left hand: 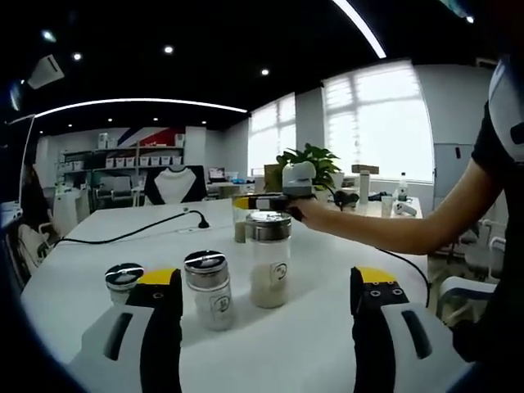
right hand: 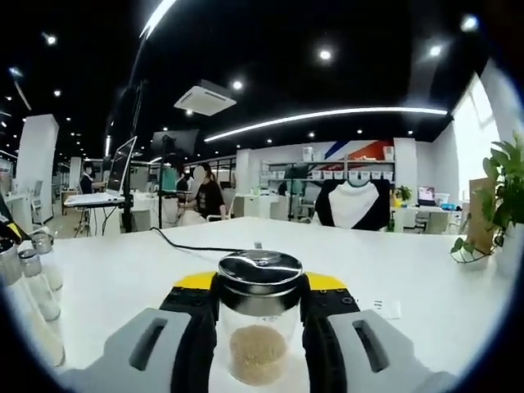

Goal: Rotate the seasoning bottle until the label or dispensing opening points toward the visible target arrow and the bottle remains upright within the marked orientation range

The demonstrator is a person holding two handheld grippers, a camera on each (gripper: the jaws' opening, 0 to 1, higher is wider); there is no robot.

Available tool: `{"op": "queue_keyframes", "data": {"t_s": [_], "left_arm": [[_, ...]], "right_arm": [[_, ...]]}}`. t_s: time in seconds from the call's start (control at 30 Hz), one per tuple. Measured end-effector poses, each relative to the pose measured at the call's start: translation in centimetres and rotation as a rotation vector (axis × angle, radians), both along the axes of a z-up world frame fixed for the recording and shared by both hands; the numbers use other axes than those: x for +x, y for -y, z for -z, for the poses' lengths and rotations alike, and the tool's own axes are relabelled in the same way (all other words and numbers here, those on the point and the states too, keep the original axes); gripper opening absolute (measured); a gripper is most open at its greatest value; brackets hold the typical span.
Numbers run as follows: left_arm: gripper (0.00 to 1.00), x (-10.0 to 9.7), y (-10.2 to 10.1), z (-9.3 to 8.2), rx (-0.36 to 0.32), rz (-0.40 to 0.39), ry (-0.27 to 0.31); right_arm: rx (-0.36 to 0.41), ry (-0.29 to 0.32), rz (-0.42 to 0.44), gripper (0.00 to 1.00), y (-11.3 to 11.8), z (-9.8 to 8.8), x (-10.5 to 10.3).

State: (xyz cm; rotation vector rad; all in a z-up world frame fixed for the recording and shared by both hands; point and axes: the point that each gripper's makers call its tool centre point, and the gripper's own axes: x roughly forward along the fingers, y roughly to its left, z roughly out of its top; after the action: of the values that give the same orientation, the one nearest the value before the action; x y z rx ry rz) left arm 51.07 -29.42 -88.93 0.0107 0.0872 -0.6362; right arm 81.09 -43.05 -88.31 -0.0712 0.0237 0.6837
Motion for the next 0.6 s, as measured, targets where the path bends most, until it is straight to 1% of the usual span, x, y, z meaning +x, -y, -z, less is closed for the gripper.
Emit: {"op": "queue_keyframes", "data": {"t_s": [0.1, 0.27, 0.37, 0.47, 0.57, 0.6], "left_arm": [[0.89, 0.1, -0.1, -0.1, -0.004, -0.005, 0.002], [0.89, 0.2, -0.2, -0.2, -0.005, -0.006, 0.003], [0.89, 0.2, -0.2, -0.3, -0.011, -0.005, 0.003], [0.89, 0.2, -0.2, -0.4, -0.010, -0.003, 0.005], [0.89, 0.0, 0.0, -0.5, -0.008, -0.003, 0.007], [0.89, -0.1, 0.0, -0.6, -0.011, -0.003, 0.010]], "right_arm": [[0.009, 0.007, 0.009, 0.36, 0.2, -0.1, -0.1], [0.075, 0.023, 0.008, 0.36, 0.4, -1.9, 0.0], [0.068, 0.038, 0.006, 0.36, 0.2, -2.7, -0.7], [0.066, 0.058, 0.008, 0.36, 0.6, -3.6, -1.1], [0.060, 0.070, 0.005, 0.36, 0.7, -4.1, -1.7], [0.046, 0.080, 0.003, 0.36, 0.7, -4.3, -2.0]]}}
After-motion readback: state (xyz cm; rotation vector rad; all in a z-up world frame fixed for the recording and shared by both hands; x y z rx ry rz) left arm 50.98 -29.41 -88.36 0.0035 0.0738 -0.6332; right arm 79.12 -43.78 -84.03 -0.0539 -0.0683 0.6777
